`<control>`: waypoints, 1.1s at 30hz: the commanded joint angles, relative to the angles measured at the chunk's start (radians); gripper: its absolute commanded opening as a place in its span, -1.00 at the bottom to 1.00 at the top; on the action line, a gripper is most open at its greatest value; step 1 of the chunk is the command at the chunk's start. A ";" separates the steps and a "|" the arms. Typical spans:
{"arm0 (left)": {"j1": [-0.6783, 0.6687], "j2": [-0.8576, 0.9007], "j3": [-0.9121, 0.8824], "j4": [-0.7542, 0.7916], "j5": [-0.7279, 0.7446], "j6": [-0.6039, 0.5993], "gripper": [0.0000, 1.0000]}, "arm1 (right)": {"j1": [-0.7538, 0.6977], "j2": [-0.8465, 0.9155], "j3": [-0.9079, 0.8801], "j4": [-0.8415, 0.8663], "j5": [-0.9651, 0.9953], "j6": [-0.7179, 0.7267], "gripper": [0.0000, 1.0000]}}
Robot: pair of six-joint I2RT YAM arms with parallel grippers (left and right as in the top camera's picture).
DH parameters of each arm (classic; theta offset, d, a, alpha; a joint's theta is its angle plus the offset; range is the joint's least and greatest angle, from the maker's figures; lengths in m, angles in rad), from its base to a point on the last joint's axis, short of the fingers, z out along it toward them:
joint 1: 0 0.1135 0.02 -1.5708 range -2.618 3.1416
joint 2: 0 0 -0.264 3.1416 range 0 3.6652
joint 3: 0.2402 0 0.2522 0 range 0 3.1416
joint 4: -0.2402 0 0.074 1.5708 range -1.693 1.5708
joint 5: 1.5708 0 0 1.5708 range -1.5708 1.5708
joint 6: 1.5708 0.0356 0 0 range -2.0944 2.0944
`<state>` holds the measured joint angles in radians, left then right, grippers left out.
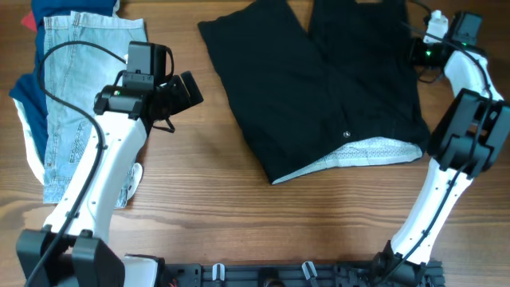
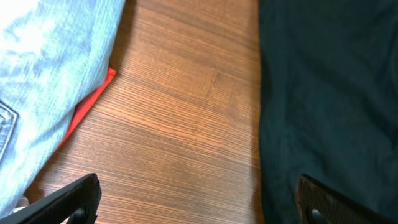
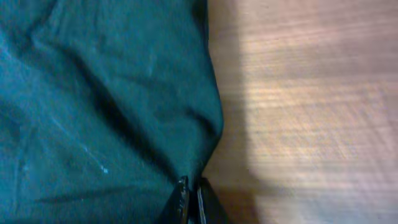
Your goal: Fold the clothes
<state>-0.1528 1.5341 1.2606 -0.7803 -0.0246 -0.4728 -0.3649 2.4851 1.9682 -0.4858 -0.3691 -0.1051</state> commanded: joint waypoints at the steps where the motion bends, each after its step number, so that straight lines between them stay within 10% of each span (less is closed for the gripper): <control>1: -0.024 0.034 0.002 0.008 0.016 -0.002 0.99 | -0.051 -0.103 0.023 -0.082 0.084 0.034 -0.92; 9: -0.065 0.113 0.002 0.080 0.021 0.022 1.00 | -0.158 -0.139 0.023 -0.270 0.165 0.236 -0.86; 18: -0.161 0.215 0.002 0.239 0.179 0.080 1.00 | -0.209 -0.265 0.023 -0.399 0.087 0.182 0.99; 33: -0.420 0.305 0.002 0.220 0.416 0.069 0.86 | -0.032 -0.347 0.020 -0.359 0.085 0.183 1.00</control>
<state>-0.5392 1.8263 1.2606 -0.5491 0.3428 -0.4156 -0.4194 2.1281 1.9846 -0.8639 -0.2691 0.0826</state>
